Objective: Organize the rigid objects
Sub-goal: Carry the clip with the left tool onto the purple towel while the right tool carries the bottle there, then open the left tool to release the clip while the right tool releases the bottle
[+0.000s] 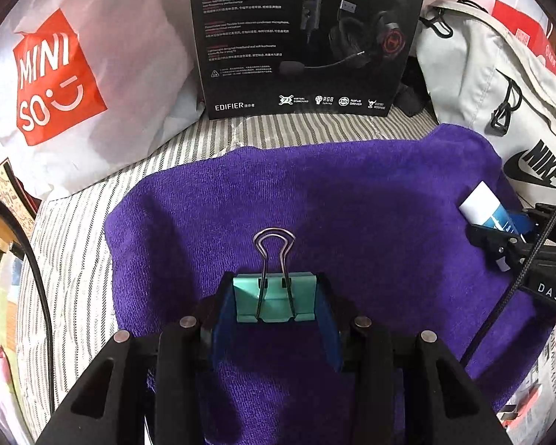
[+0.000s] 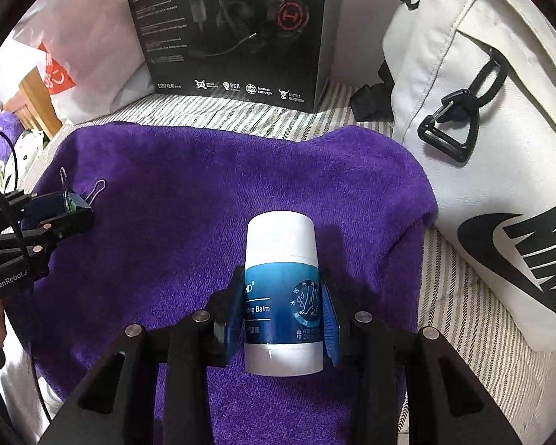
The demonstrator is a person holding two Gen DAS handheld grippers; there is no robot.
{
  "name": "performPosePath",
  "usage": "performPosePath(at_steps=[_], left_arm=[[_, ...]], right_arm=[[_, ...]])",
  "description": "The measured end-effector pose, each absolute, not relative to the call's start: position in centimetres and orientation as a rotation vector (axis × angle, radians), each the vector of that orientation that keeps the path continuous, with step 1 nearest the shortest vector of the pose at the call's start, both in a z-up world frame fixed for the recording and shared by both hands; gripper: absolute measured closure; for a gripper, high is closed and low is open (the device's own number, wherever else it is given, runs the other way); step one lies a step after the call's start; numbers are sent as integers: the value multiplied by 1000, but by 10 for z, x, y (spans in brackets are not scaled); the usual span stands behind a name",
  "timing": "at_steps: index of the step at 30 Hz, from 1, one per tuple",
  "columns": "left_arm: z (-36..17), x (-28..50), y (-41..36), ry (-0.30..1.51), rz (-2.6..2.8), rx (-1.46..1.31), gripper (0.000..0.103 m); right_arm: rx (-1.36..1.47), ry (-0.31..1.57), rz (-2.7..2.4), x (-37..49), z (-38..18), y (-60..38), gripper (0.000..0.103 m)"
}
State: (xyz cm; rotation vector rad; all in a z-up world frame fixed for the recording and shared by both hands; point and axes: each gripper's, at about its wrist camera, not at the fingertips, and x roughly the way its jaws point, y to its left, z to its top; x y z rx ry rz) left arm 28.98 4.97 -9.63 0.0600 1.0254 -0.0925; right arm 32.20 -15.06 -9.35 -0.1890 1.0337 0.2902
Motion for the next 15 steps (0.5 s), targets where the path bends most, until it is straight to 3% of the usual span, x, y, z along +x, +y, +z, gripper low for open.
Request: performPosePath(at_steps=[5,8,10,12,15], left_arm=[[-96,289,50,1029,-89,65,63],[-96,287,51,1036,-87,60,60],[-95,284,52,1039,-80,57,56],[-96,280,51,1044,-73,60,43],[-98,273,51,1047,-69,46,34]], right_arm=[[-187,1035,298,320,-92,-150,64],[-182,1049,316,315,-91,-151,52],[-176,1058,318,311,-91,-153,45],[-175,1062,308,306,-91,-155,45],[-160,1068,298,299,-87,-160,45]])
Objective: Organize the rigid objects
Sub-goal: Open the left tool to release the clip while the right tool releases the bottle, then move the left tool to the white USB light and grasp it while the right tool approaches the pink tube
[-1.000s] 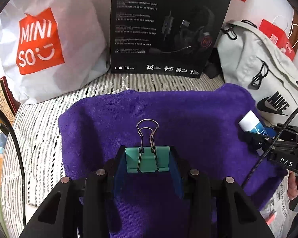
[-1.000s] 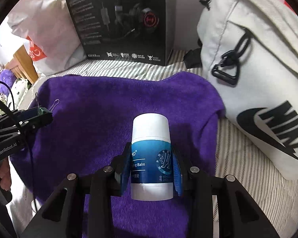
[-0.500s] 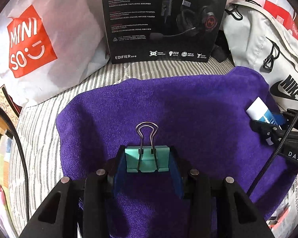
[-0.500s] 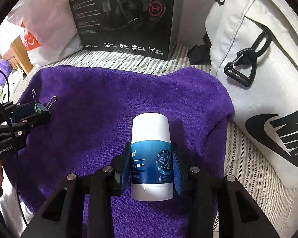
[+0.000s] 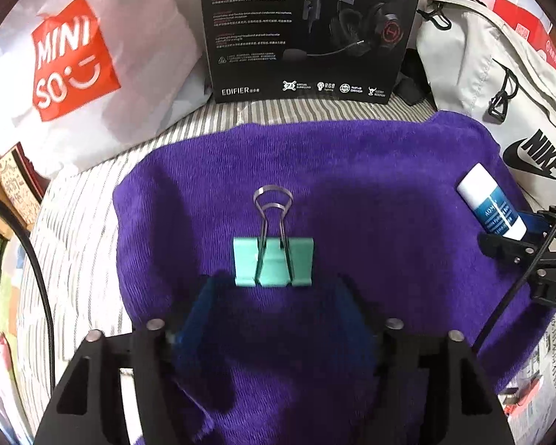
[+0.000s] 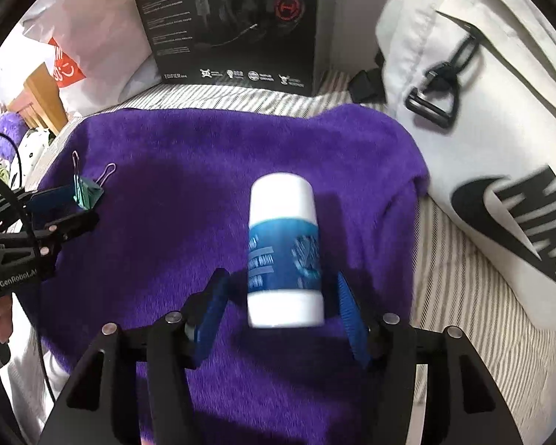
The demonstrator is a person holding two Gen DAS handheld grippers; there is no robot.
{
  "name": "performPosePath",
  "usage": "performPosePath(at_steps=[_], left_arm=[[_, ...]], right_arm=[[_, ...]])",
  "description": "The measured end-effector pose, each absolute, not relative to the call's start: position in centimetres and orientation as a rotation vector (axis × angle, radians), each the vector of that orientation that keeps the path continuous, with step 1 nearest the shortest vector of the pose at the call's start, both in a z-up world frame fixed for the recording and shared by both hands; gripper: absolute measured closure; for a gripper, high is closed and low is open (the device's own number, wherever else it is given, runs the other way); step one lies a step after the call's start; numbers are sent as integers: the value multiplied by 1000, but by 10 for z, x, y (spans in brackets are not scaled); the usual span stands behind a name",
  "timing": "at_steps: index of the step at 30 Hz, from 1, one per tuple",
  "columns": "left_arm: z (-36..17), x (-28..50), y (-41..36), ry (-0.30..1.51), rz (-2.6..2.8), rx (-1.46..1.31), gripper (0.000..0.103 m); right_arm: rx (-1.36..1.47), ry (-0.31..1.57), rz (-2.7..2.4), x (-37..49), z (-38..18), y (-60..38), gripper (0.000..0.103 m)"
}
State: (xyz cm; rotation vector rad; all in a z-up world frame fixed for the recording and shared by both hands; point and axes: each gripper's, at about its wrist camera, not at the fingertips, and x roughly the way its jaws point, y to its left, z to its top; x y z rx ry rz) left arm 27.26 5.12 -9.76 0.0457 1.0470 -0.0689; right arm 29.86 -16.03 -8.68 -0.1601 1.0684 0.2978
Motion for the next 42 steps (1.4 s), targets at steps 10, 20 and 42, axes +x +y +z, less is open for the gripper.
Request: performPosePath(at_steps=[10,20,42], left_arm=[[-69,227,47,983,-85,38,33],[-48,152,40,936,-139,62,33],[-101,115,35,1046,-103,47,35]], right_arm=[[-122,1014,275,250,-60,-179,43],[-26,959,255,174,-42,-207,38],[119,1004,248,79,-69,-226,37]])
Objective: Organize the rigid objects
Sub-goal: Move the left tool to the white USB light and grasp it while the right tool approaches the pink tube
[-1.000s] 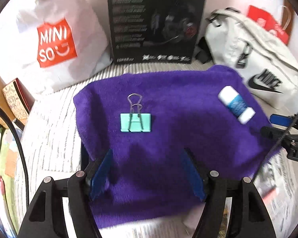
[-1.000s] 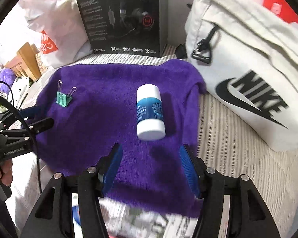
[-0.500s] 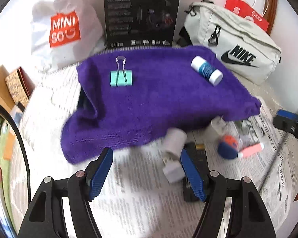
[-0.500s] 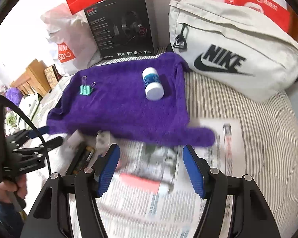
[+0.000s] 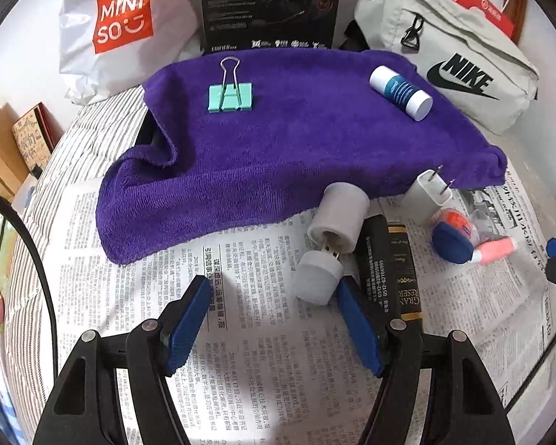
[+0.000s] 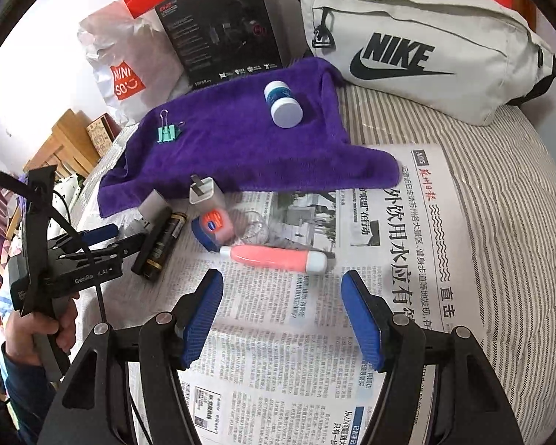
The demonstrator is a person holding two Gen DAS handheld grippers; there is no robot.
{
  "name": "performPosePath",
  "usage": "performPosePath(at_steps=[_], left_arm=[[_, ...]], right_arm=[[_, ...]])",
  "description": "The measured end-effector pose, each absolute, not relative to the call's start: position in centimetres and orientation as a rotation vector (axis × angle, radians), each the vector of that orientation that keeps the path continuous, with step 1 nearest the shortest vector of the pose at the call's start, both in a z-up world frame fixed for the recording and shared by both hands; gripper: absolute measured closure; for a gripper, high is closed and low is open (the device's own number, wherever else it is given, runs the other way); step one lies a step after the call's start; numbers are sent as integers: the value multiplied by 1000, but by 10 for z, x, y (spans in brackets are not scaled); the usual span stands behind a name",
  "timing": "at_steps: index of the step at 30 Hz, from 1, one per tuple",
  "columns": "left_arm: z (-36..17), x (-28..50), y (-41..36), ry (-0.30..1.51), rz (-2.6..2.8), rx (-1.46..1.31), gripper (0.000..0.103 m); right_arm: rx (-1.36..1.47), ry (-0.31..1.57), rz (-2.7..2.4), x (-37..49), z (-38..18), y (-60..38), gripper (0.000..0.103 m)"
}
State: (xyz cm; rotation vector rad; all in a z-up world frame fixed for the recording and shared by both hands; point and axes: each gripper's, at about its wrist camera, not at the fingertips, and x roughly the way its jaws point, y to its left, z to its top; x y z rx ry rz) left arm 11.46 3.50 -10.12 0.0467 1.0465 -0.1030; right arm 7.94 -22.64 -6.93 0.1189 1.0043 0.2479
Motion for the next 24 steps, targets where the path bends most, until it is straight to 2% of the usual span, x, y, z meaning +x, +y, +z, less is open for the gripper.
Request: performPosePath(at_steps=[4,6,8,9,13,15,24], left_arm=[[-99,119,31,1020,-143,52,35],[-100,119,27,1010,-168,94,48],[-100,118,26,996,-187,127,51],[-100,118,25,986,-206,133,57],[-99,119,24,966,-260,140,69],[-97,118,23,966,-281,155,79],[-96,109,32,977,-273,125,79]], right_arm=[[121,1008,256,83,-71,-226,37],[109,1012,257,84,-73,-226,37],[104,1016,254,84,-74,-226,37],[105,1019,252,85,-76,-227,37],[114,1034,246,87,-82,-228,37],[111,1044,245,88,-85,-227,37],[76,1036,265,93,-86,-223,37]])
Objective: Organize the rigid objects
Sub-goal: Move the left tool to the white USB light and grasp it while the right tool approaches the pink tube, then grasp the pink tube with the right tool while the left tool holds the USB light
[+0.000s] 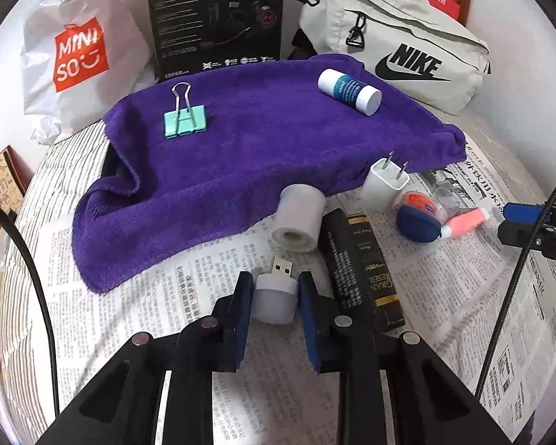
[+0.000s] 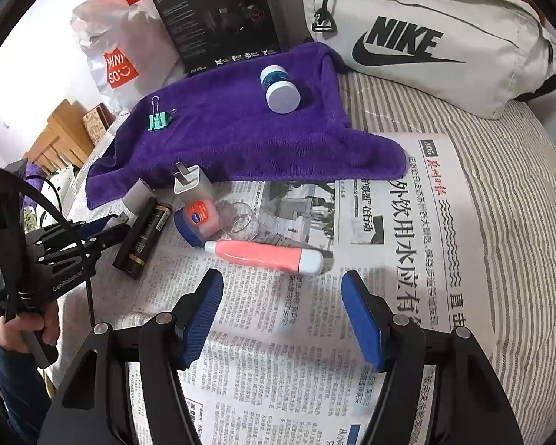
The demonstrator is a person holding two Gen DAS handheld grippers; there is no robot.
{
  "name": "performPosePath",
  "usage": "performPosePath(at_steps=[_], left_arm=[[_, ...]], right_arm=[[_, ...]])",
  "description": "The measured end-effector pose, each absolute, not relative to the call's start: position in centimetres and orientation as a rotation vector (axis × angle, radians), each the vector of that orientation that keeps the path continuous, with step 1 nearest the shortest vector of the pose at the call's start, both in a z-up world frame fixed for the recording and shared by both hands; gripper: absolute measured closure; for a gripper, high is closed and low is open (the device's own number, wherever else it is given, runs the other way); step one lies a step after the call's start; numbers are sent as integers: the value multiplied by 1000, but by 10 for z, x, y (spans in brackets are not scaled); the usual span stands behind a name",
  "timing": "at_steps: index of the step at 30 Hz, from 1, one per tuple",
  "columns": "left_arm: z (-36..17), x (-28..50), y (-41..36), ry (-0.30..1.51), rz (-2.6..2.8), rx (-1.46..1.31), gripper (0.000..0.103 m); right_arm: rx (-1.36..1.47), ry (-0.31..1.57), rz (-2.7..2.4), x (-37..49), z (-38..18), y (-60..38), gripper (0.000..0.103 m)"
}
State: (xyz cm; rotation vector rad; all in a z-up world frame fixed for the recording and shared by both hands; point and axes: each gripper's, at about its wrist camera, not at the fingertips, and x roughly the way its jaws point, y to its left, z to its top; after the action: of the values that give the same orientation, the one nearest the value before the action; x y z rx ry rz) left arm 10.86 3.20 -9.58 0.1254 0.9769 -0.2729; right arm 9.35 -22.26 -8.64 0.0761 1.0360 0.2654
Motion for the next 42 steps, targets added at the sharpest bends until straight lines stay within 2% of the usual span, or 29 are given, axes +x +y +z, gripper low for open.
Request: performPosePath(at_steps=[17,18,20,21,22,25,42], left_arm=[[-96,108,35,977,-293,115,79],[-96,108,35,977,-295,114,79],[-96,108,35,977,-297,112,79],[-96,108,35,977,-299,113,79],[-96,108,36,977,-299,111,79],[-96,109,36,977,-302,108,79],[-96,109,33,981,-277,100,79]], right_arm=[[-183,1033,440,128,-105,-194,37],[-211,1026,446,126,-105,-191,39],[-273,1012,460,120,-105,-184,51],[-292,1011,467,117,-105,-182,63],[-305,1005,476,113,-105,-180,70],[-306,1027,505,101,-103,-180,83],[-297,1043,507,95,-106,-156,84]])
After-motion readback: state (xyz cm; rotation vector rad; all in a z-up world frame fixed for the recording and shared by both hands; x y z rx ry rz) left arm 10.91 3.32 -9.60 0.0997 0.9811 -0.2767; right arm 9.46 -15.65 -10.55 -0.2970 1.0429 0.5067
